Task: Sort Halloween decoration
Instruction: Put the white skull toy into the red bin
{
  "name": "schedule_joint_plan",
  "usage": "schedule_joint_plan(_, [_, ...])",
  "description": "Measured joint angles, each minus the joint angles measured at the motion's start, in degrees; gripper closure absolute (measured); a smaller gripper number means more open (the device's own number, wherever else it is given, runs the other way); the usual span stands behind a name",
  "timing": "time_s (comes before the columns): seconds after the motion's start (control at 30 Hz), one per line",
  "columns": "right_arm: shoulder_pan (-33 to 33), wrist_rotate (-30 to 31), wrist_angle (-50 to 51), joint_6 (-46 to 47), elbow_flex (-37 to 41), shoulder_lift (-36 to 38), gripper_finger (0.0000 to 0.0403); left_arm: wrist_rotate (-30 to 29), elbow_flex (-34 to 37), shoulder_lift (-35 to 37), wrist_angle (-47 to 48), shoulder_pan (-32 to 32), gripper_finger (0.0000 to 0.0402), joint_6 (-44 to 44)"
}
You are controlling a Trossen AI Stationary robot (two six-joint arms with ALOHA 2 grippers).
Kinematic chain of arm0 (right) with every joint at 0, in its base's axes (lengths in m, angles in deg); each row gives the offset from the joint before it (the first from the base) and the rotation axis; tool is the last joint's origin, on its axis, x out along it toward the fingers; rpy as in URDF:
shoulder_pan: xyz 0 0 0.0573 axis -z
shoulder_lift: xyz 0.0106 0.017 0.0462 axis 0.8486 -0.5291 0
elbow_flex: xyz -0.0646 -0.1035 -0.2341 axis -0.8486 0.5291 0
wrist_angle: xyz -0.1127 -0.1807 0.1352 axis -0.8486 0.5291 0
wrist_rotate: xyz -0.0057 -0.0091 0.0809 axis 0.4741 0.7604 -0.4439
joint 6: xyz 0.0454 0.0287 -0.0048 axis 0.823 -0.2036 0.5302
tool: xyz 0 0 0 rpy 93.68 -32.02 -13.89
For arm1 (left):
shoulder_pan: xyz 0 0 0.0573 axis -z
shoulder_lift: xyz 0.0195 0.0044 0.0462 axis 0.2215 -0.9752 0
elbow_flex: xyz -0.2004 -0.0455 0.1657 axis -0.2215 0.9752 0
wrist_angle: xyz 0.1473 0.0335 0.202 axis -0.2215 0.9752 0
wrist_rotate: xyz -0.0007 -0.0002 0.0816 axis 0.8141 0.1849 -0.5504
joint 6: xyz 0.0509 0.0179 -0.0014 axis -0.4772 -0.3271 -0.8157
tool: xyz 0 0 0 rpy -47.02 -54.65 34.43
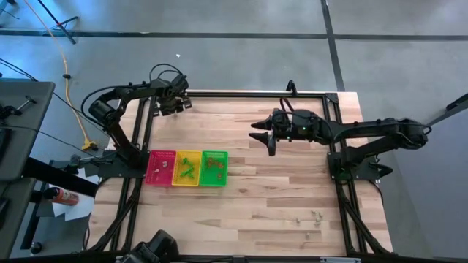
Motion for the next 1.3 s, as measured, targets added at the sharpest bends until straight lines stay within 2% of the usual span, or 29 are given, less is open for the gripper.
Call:
schedule_joint_plan(0.13, [1.1, -2.0, 0.4, 0.6, 0.0, 0.0, 0.0208, -0.1, 0.0, 0.0, -0.2, 0.0, 0.0261, 0.6])
schedule_joint_plan(0.7, [1.8, -2.0, 0.4, 0.0, 0.0, 0.0, 0.0208, 1.6, 0.0, -0.5, 0.0, 0.2, 0.0261, -3.0])
schedule_joint_plan(1.3, [1.8, -1.9, 0.4, 0.2, 0.0, 0.0, 0.0208, -3.0, -0.2, -3.4, -0.2, 4.4, 0.0261, -3.4])
